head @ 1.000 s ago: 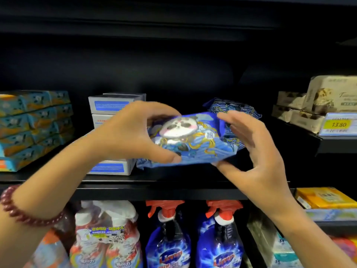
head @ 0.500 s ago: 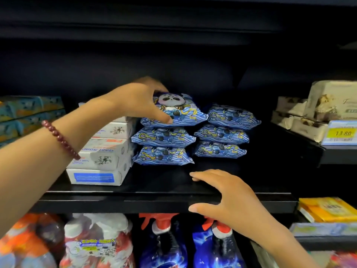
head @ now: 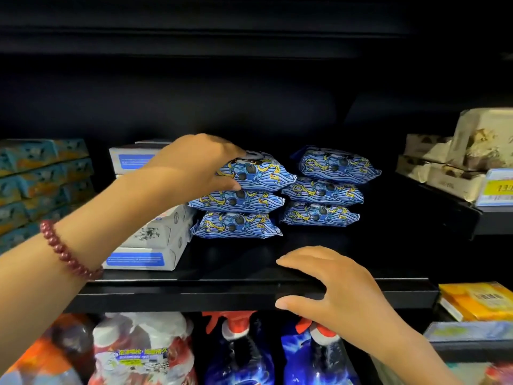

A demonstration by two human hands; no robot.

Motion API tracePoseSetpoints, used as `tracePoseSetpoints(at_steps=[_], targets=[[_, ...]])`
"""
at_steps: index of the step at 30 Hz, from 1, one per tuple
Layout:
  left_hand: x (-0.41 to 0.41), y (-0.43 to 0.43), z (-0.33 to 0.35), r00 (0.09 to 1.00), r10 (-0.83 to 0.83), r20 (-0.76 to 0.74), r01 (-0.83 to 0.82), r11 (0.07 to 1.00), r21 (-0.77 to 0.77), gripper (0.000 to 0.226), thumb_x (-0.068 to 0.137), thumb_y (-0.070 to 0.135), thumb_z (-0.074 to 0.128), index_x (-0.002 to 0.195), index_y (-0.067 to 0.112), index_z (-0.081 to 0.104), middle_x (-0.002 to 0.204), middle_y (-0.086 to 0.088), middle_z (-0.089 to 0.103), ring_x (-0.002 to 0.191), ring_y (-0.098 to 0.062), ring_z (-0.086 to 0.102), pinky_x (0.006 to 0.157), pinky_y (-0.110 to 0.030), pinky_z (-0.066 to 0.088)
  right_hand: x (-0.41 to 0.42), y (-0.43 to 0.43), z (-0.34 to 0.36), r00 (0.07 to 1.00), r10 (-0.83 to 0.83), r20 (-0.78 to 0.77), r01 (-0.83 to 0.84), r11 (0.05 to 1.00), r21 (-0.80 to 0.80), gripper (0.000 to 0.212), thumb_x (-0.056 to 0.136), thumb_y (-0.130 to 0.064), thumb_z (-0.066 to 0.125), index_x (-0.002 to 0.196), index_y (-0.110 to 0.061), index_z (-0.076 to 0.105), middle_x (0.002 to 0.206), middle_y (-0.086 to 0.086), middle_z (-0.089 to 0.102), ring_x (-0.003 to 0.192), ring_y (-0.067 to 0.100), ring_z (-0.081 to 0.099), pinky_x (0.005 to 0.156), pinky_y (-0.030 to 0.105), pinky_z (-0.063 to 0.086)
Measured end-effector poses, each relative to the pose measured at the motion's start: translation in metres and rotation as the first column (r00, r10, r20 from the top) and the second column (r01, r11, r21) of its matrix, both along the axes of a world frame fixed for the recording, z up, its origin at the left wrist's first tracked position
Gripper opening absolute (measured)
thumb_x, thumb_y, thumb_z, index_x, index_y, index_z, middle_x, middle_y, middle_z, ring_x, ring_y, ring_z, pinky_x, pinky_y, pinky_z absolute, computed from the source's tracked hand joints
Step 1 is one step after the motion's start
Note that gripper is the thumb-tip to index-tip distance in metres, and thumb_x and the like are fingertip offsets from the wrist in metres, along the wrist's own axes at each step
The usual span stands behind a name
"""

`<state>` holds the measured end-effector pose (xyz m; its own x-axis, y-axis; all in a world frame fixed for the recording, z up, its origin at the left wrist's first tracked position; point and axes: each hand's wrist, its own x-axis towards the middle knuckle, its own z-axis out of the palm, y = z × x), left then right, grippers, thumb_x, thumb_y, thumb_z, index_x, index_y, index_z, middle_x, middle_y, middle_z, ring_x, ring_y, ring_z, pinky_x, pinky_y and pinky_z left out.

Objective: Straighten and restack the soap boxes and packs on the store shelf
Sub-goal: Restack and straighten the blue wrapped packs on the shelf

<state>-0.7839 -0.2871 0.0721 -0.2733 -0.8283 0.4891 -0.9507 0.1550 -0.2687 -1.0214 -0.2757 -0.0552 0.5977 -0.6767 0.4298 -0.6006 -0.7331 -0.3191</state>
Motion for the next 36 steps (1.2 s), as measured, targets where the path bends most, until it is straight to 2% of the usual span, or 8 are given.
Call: tracePoseSetpoints(at_steps=[12,16,18,21,25,28,31,36], targets=[[-0.017,0.012,-0.014,0.983,0.177,0.04,-0.172,0.979,-0.109,0.056,0.094,0.037,0.053,0.143,0.018,0.035,0.142,-0.004,0.045,0.128,-0.026,0.04,0.095,-0.039,0.043,0.0,0.001,-0.003,1.0,-0.006,0.014,0.007,0.999,-0.035,0.055,0.072,-0.065,0.058,0.123,-0.047,0.051,0.107,-0.046,0.037,0.113,-0.021,0.03,0.087,-0.006,0.022],[-0.028,0.043,-0.049,0.986,-0.145,-0.08,0.109,0.93,-0.352,0.037,0.081,0.03,0.068,0.11,0.008,0.067,0.108,-0.008,0.068,0.099,-0.029,0.064,0.074,-0.039,0.056,-0.001,0.002,0.006,0.994,0.068,0.082,-0.073,0.996,0.06,0.053,0.07,-0.06,0.066,0.119,-0.043,0.058,0.115,-0.037,0.05,0.114,-0.017,0.04,0.092,0.002,0.03],[-0.034,0.055,-0.076,0.942,-0.275,-0.19,0.21,0.929,-0.305,0.033,0.081,0.037,0.06,0.097,0.011,0.072,0.095,-0.001,0.072,0.087,-0.022,0.068,0.067,-0.032,0.057,-0.005,-0.003,0.018,0.944,0.077,0.322,-0.11,0.99,0.086,0.044,0.067,-0.053,0.07,0.106,-0.033,0.068,0.105,-0.025,0.063,0.104,-0.007,0.055,0.089,0.011,0.042],[-0.036,0.059,-0.108,0.893,-0.261,-0.367,0.218,0.964,-0.155,0.039,0.081,0.047,0.052,0.09,0.017,0.075,0.091,0.007,0.073,0.083,-0.014,0.069,0.071,-0.024,0.052,-0.014,-0.029,0.044,0.877,-0.051,0.477,0.12,0.986,-0.116,0.039,0.074,-0.038,0.072,0.109,-0.02,0.068,0.11,-0.015,0.064,0.105,-0.001,0.056,0.095,0.016,0.041],[-0.034,0.052,-0.119,0.838,-0.131,-0.529,0.147,0.989,-0.012,0.041,0.077,0.053,0.052,0.094,0.024,0.076,0.103,0.014,0.071,0.098,-0.006,0.064,0.084,-0.021,0.048,-0.017,-0.08,0.074,0.901,-0.376,0.216,0.425,0.867,-0.26,0.051,0.088,-0.033,0.06,0.128,-0.004,0.049,0.126,0.012,0.053,0.121,0.028,0.042,0.102,0.034,0.033],[-0.031,0.049,-0.122,0.834,-0.115,-0.54,0.138,0.99,0.003,0.048,0.075,0.058,0.045,0.1,0.028,0.074,0.106,0.019,0.069,0.102,-0.001,0.061,0.087,-0.019,0.045,-0.008,-0.1,0.076,0.846,-0.534,0.007,0.513,0.81,-0.285,0.055,0.09,-0.048,0.05,0.118,-0.001,0.051,0.117,0.017,0.056,0.114,0.036,0.047,0.097,0.045,0.036],[-0.031,0.049,-0.123,0.829,-0.113,-0.548,0.138,0.99,0.005,0.049,0.074,0.06,0.045,0.1,0.03,0.074,0.107,0.019,0.068,0.103,0.002,0.059,0.086,-0.015,0.042,-0.002,-0.099,0.07,0.844,-0.531,0.073,0.525,0.791,-0.313,0.047,0.082,-0.05,0.06,0.093,-0.005,0.052,0.092,0.012,0.055,0.101,0.036,0.051,0.087,0.044,0.036],[-0.033,0.05,-0.122,0.829,-0.099,-0.551,0.126,0.992,0.012,0.048,0.074,0.059,0.045,0.101,0.03,0.073,0.108,0.019,0.068,0.104,0.001,0.06,0.086,-0.018,0.044,-0.001,-0.091,0.064,0.871,-0.433,0.234,0.492,0.758,-0.428,0.056,0.066,-0.035,0.08,0.104,-0.003,0.055,0.104,0.016,0.055,0.106,0.037,0.046,0.085,0.045,0.039]])
